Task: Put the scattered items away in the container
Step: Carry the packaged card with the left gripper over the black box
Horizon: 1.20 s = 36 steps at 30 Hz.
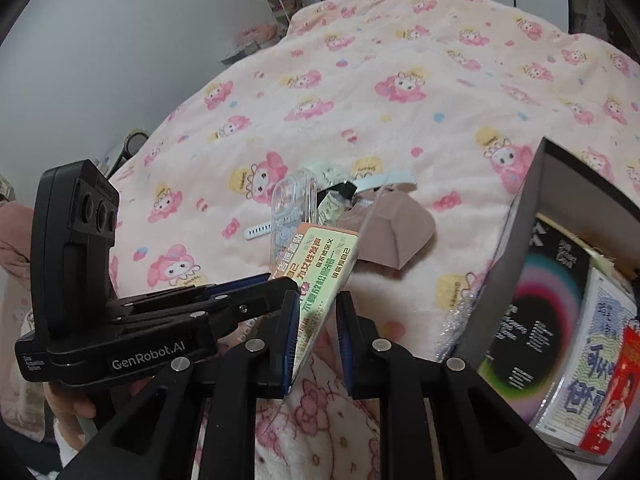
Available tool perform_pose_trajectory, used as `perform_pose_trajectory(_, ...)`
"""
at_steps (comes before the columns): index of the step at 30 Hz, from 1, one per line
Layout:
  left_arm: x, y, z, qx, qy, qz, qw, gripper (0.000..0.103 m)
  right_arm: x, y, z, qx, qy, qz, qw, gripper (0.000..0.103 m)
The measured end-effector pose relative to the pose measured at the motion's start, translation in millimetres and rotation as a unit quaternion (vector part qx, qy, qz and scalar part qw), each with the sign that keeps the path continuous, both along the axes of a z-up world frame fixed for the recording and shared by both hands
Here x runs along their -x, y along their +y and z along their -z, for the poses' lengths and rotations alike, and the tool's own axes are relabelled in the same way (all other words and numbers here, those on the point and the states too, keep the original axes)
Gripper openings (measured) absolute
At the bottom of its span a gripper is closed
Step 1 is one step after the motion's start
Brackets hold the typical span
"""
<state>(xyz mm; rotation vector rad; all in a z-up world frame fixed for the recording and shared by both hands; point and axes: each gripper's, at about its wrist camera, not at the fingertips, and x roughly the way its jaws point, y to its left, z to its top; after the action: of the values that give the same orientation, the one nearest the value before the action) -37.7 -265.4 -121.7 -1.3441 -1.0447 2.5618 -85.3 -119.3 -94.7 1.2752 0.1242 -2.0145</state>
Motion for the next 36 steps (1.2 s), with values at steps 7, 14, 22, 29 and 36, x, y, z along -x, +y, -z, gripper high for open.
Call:
perform_pose_trajectory(7, 17, 49, -29, 0.005, 0.027, 0.046, 0.9986, 0.021, -11, 48, -31, 0.022, 0.034, 0.032, 0.999, 0.016)
perform_pose_trajectory(14, 70, 132, -32, 0.003, 0.027, 0.128, 0.9914, 0.021, -2, 128, -36, 0.011, 0.061, 0.100, 0.993, 0.016)
perform_pose_trajectory(22, 127, 234, -5, 0.008, -0.012, 0.204, 0.9788, 0.021, 34, 228, -11, -0.001, 0.036, 0.169, 0.985, 0.016)
perform_pose_trajectory(29, 137, 269, 19, 0.037, -0.053, 0.220, 0.9734, 0.021, 49, 285, 38, 0.025, -0.044, 0.208, 0.977, 0.016)
perform_pose_trajectory(36, 130, 269, 20, 0.080, -0.061, 0.210, 0.9725, 0.021, 55, 296, 42, -0.026, -0.034, 0.221, 0.974, 0.016)
